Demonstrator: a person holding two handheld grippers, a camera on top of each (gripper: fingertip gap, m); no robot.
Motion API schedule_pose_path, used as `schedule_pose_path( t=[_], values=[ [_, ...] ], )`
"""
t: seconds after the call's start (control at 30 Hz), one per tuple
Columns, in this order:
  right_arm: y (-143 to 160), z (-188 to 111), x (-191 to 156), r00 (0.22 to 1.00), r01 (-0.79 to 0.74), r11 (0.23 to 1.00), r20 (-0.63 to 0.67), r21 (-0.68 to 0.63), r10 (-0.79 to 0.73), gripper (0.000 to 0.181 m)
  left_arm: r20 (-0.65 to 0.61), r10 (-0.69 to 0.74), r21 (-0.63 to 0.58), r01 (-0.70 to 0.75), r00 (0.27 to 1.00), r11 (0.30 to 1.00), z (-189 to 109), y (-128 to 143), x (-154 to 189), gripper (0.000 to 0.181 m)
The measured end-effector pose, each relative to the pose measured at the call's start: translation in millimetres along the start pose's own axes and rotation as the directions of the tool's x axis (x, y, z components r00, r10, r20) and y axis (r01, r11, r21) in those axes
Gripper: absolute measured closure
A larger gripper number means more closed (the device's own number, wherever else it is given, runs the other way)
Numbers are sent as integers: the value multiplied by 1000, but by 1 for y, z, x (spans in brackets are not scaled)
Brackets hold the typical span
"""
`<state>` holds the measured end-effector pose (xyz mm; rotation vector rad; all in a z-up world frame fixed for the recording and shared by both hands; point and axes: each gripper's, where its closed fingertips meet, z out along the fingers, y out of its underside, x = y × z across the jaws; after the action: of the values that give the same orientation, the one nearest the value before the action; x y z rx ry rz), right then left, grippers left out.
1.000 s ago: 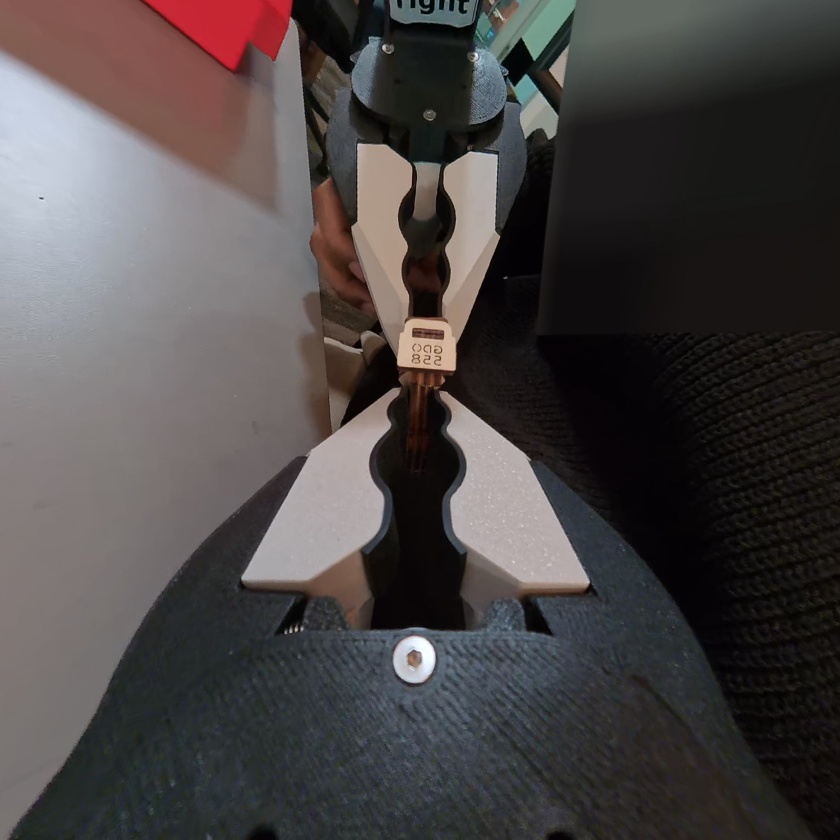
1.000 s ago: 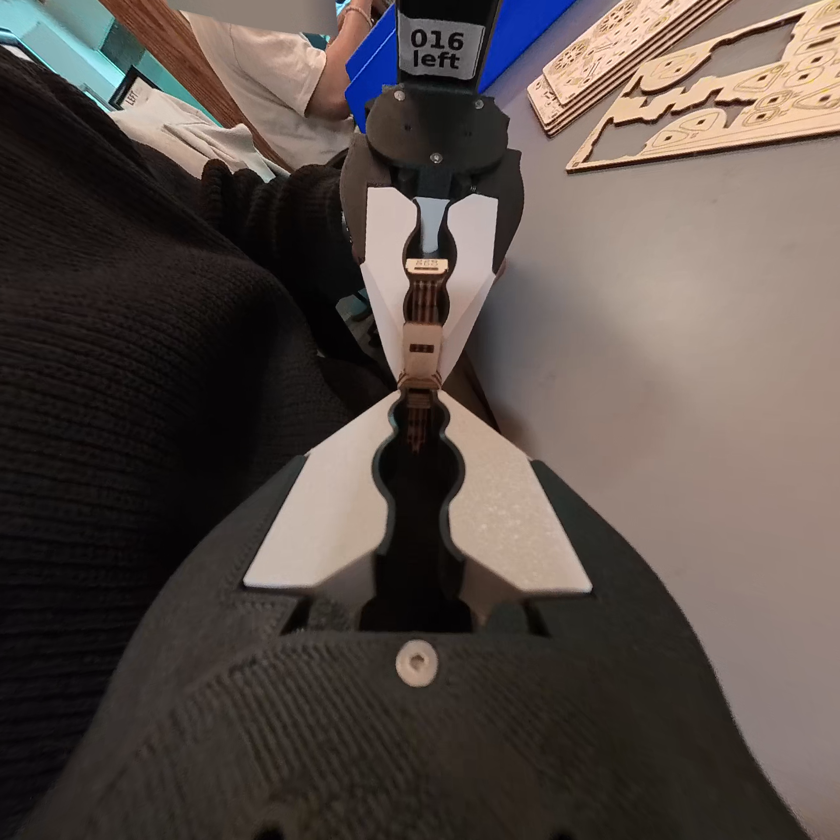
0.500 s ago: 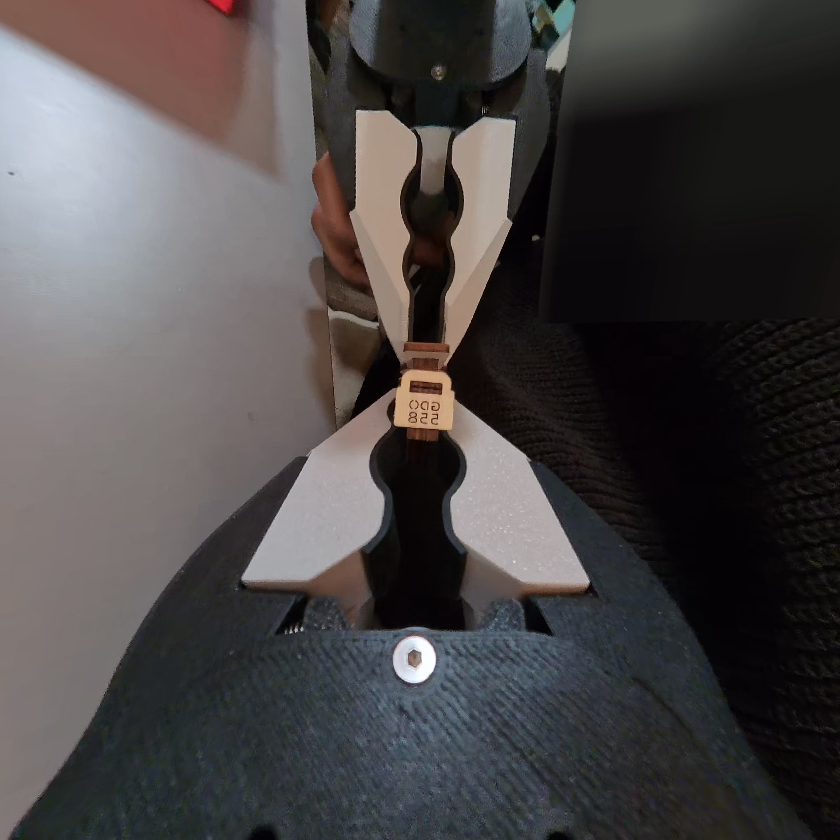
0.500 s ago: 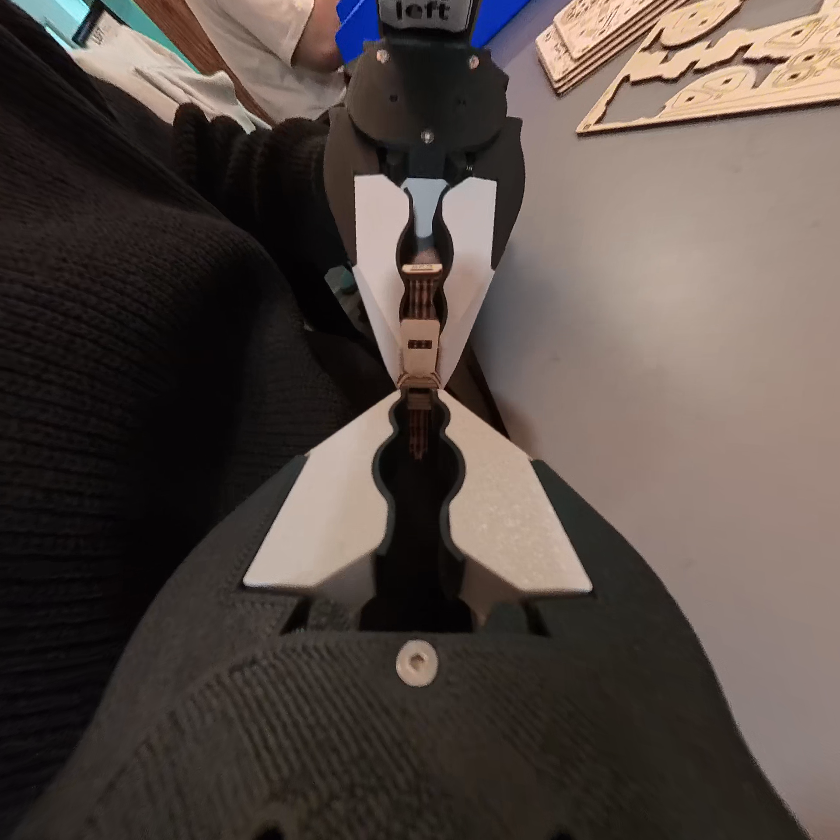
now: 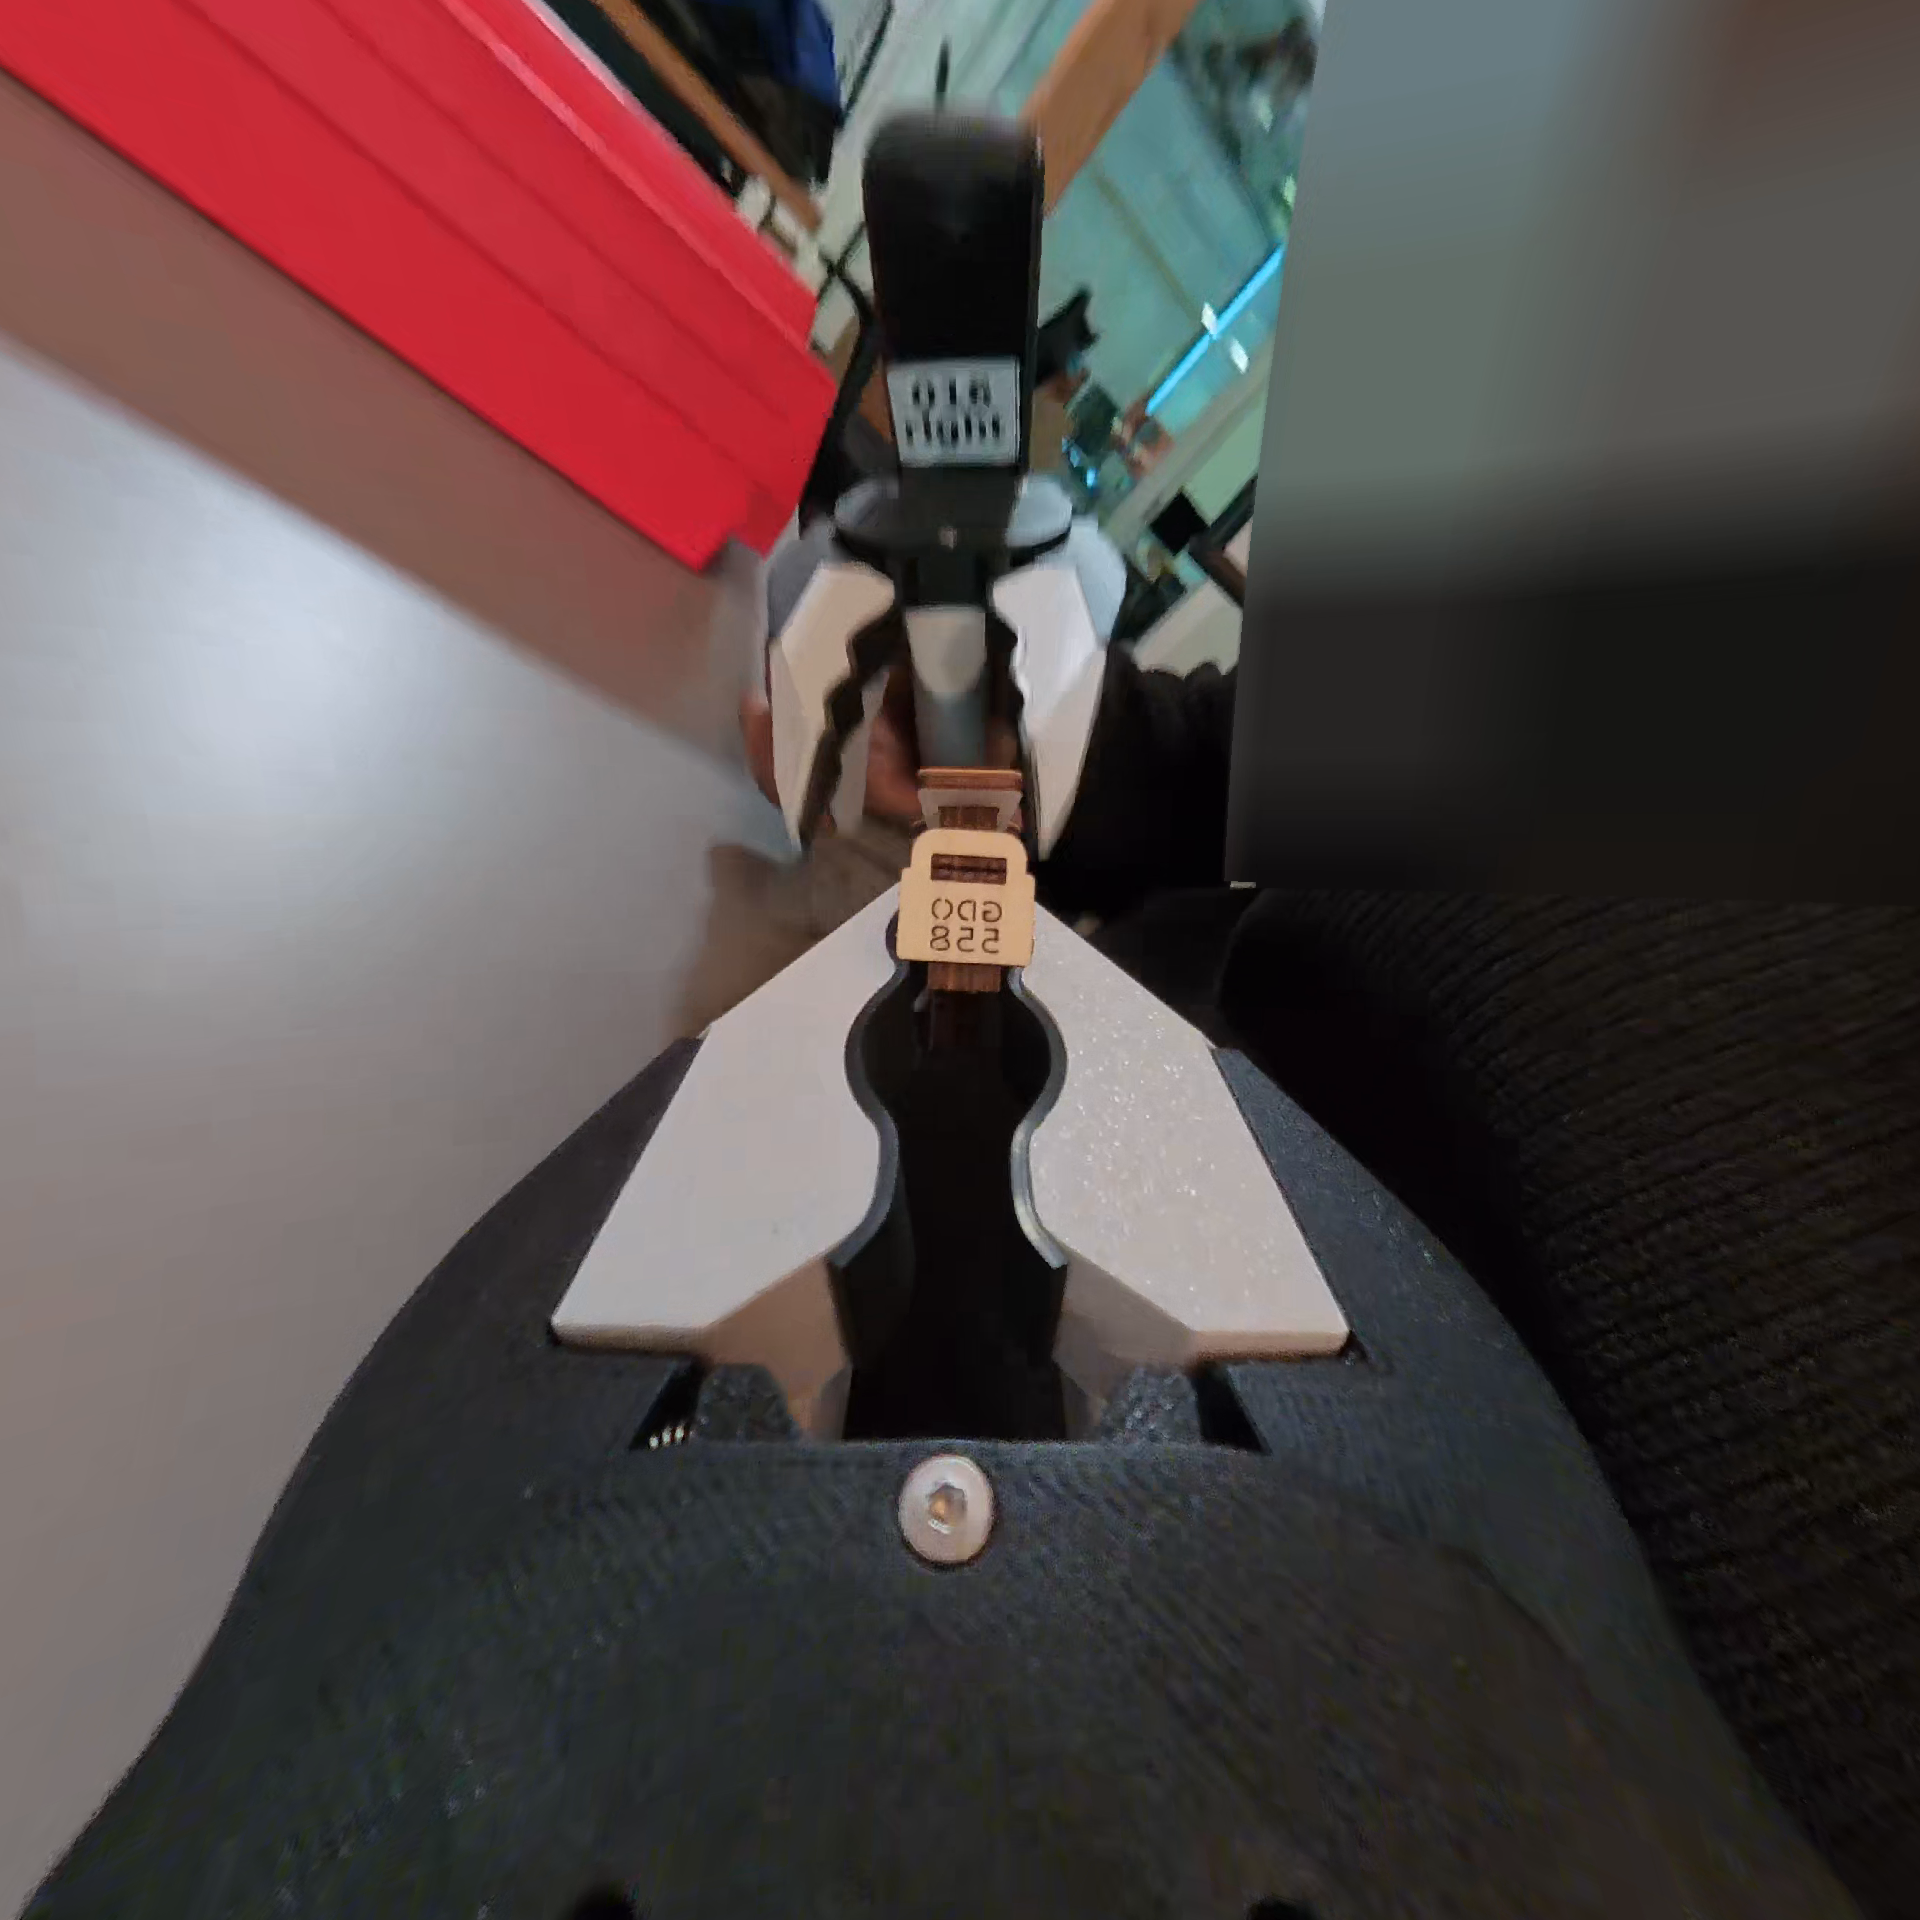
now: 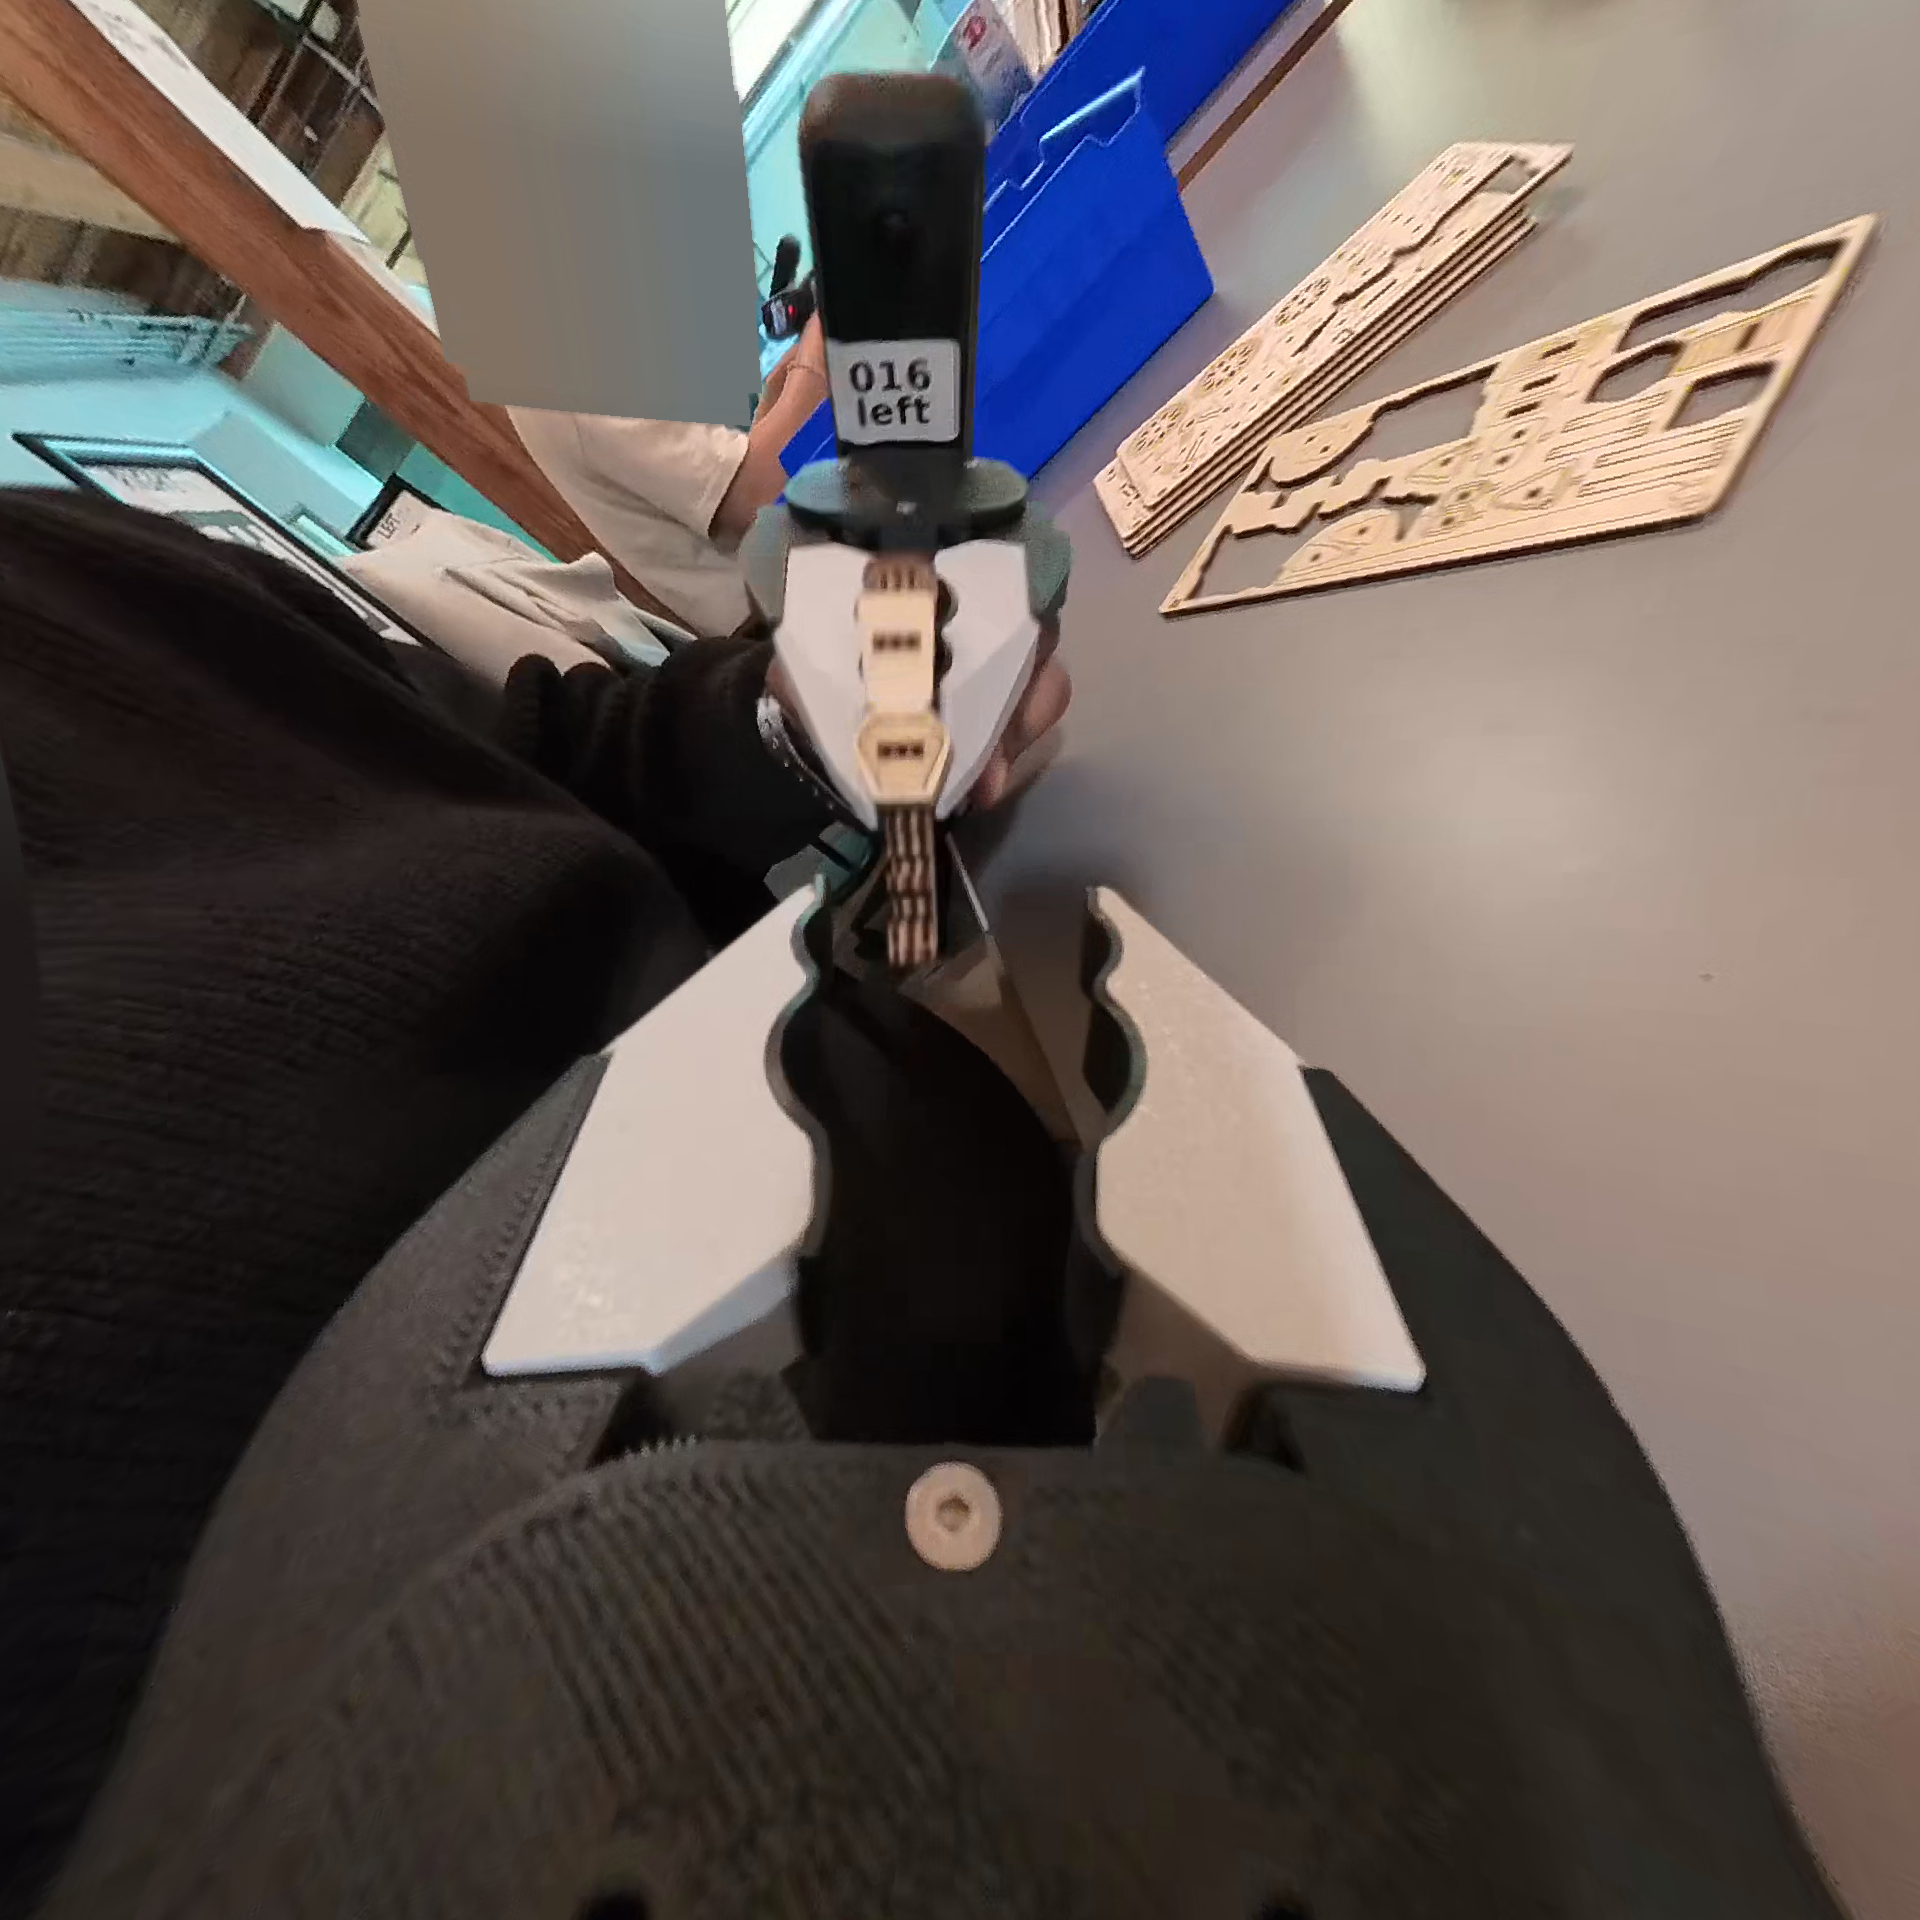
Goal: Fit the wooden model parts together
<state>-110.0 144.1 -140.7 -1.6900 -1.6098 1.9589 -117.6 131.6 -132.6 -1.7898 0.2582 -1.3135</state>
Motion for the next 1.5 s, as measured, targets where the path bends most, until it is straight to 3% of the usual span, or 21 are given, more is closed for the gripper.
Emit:
schedule_pose_path(
  t=[0.17, 0.27, 0.37, 0.57, 0.77, 0.9, 1.07, 1.17, 1.23, 1.3, 1.37, 1.5],
  values=[
    [0, 17, -11, 986, 161, 987, -43, 19, -160, 147, 25, 101, 101, -103, 995, 989, -5, -15, 2, 175],
    [-4, 20, -8, 943, 308, 951, -143, 22, -302, 156, 6, 145, 140, -145, 989, 980, -2, -20, 10, 175],
    [-6, 21, -15, 901, 411, 911, -165, 27, -402, 168, 7, 191, 134, -190, 982, 972, 5, -17, 14, 174],
    [-8, 17, -11, 874, 455, 890, -195, 12, -444, 173, 33, 190, 140, -193, 981, 971, 9, -18, 11, 170],
    [-9, 9, 2, 787, 552, 830, -281, -73, -549, 174, 101, 195, 102, -205, 976, 973, 5, -15, 0, 134],
    [-12, 3, 18, 594, 686, 696, -389, -213, -704, 174, 121, 145, 79, -155, 982, 985, 4, -11, -8, 114],
    [-22, -2, 23, 130, 829, 350, -460, -436, -879, 174, 40, 10, 146, -16, 999, 989, 6, -17, -2, 110],
    [-28, -2, 17, -80, 841, 186, -456, -509, -886, 174, 31, 16, 165, -21, 999, 986, 10, -19, 4, 115],
    [-32, -3, 13, -149, 838, 134, -459, -528, -876, 173, 56, 42, 183, -52, 998, 982, 11, -22, 6, 118],
    [-37, -6, 12, -210, 827, 101, -470, -553, -857, 173, 67, 73, 189, -84, 995, 978, 10, -24, 10, 137],
    [-42, -8, 11, -264, 813, 74, -479, -578, -837, 174, 121, 99, 195, -121, 988, 973, 9, -25, 8, 142],
    [-43, -6, 7, -308, 809, 42, -483, -587, -820, 174, 171, 153, 219, -189, 973, 957, 9, -29, 11, 150]
  ],
)
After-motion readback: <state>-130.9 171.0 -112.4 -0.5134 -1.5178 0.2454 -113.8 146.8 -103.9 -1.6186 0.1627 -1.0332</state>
